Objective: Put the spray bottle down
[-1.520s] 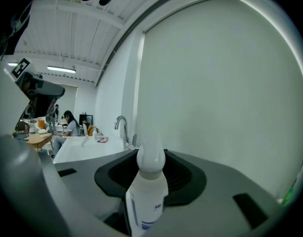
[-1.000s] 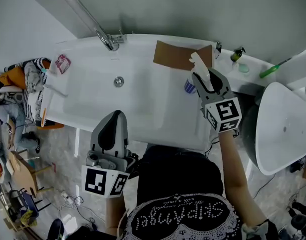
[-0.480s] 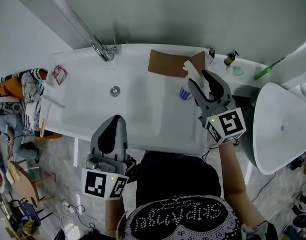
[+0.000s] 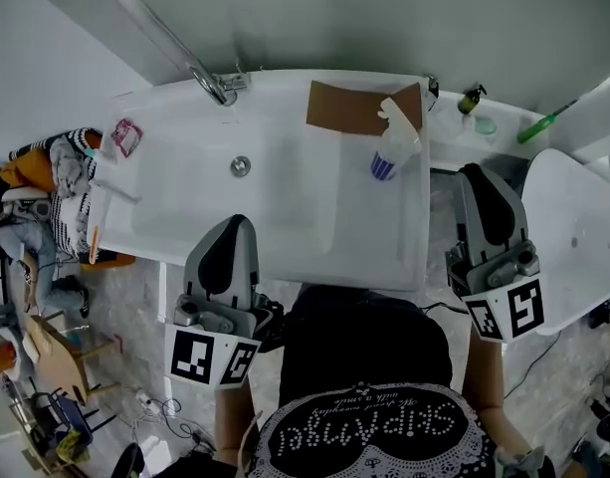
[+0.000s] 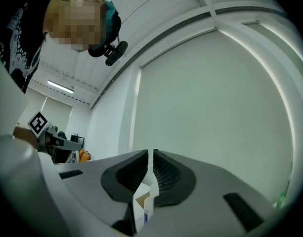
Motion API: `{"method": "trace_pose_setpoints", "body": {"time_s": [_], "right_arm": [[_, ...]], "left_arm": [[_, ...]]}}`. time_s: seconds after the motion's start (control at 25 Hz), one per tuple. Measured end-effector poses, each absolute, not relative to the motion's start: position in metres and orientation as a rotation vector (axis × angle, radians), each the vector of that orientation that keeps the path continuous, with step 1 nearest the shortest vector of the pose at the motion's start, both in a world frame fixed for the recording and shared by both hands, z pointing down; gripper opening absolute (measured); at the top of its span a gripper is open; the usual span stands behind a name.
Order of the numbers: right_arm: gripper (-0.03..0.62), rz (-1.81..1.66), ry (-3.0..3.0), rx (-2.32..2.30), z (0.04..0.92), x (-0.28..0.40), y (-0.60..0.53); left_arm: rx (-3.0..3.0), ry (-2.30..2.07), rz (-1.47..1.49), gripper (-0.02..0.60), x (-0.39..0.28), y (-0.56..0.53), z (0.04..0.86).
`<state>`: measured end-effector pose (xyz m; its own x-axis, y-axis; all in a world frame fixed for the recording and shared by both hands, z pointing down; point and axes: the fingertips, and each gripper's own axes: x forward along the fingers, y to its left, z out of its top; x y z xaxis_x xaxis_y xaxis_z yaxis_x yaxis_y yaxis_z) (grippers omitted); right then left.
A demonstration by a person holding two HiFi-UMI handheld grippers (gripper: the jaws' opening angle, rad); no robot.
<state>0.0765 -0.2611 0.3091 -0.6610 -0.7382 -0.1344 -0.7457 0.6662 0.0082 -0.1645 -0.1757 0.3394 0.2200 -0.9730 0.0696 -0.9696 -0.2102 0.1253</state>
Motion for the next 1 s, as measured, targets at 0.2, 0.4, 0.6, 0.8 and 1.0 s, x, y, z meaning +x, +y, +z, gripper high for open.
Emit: {"method": "trace_pose_setpoints", "body": {"time_s": [0.2, 0.4, 0.6, 0.8, 1.0], "right_arm": [[0.034, -0.031, 2.744, -1.344, 0.331, 0.102, -0.222], [0.034, -0.205, 2.794, -1.399, 0.359, 0.105, -0.19], [0.034, -0.289, 2.853, -1.417, 0.378, 0.107, -0.174], [0.035, -0.311, 2.891, -1.358, 0.384, 0.108, -0.177], [0.035, -0.344, 2.936, -1.203, 0.382, 0.103, -0.172]], "left_arm": [[2.377, -1.841, -0.029, 0.005, -0.156, -0.161, 0.34], [2.408, -1.785, -0.017, 0.005, -0.147, -0.142, 0.345], [2.415, -1.781, -0.036, 0.005, -0.143, -0.132, 0.343], [2.384, -1.82, -0.016, 0.005, -0.15, -0.129, 0.347], [2.364, -1.844, -0.015, 0.005, -0.152, -0.128, 0.348]]}}
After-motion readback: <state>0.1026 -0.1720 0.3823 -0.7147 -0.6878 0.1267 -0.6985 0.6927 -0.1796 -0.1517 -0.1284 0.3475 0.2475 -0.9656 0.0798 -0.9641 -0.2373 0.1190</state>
